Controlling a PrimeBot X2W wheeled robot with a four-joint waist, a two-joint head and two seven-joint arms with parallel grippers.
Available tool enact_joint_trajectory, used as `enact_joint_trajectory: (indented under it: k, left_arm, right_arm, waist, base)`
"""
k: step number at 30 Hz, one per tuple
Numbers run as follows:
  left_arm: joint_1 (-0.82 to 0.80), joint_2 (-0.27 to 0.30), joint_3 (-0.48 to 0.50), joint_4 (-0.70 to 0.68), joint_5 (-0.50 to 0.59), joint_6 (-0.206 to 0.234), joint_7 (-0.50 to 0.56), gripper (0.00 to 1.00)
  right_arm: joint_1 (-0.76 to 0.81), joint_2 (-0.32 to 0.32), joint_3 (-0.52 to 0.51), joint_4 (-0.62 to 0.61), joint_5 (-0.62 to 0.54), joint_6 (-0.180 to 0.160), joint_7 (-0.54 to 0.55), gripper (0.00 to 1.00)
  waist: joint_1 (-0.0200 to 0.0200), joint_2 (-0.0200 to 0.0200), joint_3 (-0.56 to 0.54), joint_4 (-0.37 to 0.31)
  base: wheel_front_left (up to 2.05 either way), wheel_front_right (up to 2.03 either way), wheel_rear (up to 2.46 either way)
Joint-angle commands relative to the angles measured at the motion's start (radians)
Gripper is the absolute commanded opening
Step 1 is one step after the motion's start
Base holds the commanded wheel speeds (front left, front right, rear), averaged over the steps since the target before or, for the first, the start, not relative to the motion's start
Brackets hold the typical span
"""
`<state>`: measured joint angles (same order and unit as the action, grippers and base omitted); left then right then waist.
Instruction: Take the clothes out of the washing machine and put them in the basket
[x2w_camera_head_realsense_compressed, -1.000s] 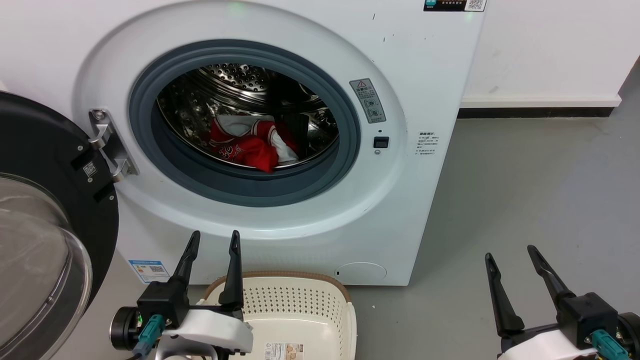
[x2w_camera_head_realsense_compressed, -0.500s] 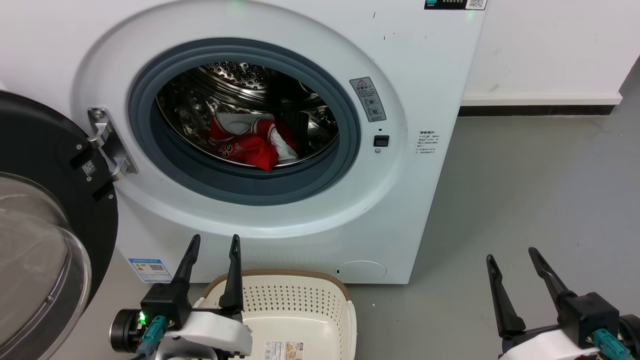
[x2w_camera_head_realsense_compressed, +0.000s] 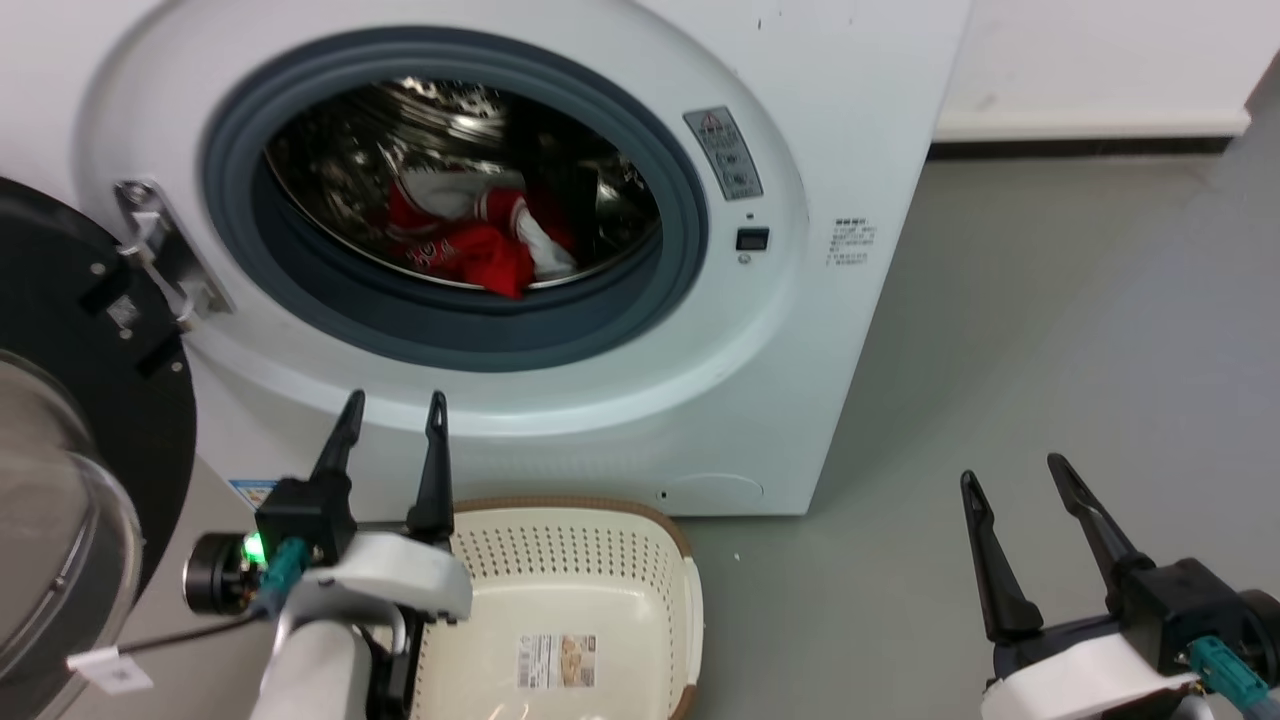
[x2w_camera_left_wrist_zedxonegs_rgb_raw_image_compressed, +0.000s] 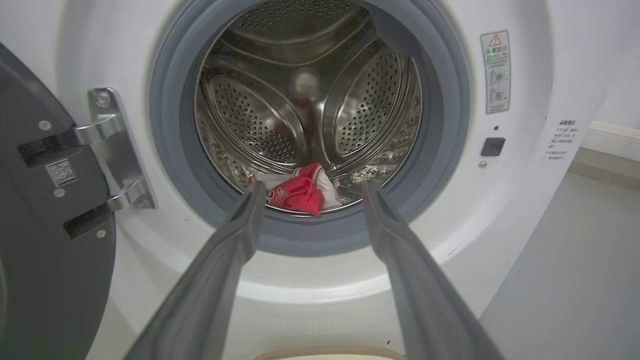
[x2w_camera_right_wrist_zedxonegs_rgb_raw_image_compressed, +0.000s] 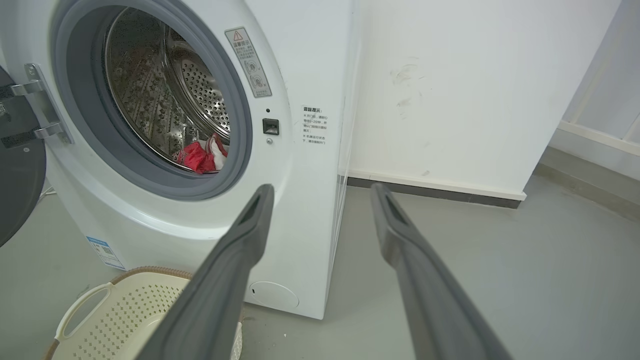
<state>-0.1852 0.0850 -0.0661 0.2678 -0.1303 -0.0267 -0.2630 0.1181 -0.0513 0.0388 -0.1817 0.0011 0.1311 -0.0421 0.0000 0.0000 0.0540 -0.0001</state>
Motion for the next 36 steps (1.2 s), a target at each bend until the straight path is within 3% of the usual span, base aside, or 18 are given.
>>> enact_joint_trajectory:
  k: [1, 10, 16, 22, 36]
  left_arm:
    - [-0.053, 0.014, 0.008, 0.027, 0.0, -0.002, -0.002, 1.0]
    - [-0.258, 0.066, 0.04, 0.163, -0.01, 0.007, 0.02, 1.0]
    - [-0.452, 0.135, 0.052, 0.28, -0.004, -0.002, 0.072, 1.0]
    - [-0.583, 0.178, 0.05, 0.364, 0.004, -0.003, 0.123, 1.0]
    - [-0.995, 0.226, -0.036, 0.594, 0.061, -0.033, 0.244, 1.0]
  right_arm:
    - [-0.025, 0.002, 0.007, -0.011, 0.007, -0.001, -0.005, 1.0]
    - [-0.105, 0.002, 0.028, -0.017, 0.018, -0.001, -0.033, 1.0]
    - [-0.178, 0.002, 0.051, -0.003, 0.037, -0.001, -0.065, 1.0]
    - [-0.218, 0.002, 0.069, 0.018, 0.05, -0.001, -0.091, 1.0]
    - [-0.269, 0.002, 0.111, 0.039, 0.051, -0.001, -0.105, 1.0]
  waist:
    - [0.0, 0.0, 0.07, -0.027]
    - [0.0, 0.0, 0.238, -0.085]
    - [0.0, 0.0, 0.378, -0.136]
    - [0.0, 0.0, 0.448, -0.166]
    - [0.0, 0.0, 0.591, -0.159]
  base:
    - [0.0, 0.0, 0.0]
    - [0.0, 0.0, 0.0]
    - [0.0, 0.0, 0.0]
    - [0.0, 0.0, 0.0]
    - [0.0, 0.0, 0.0]
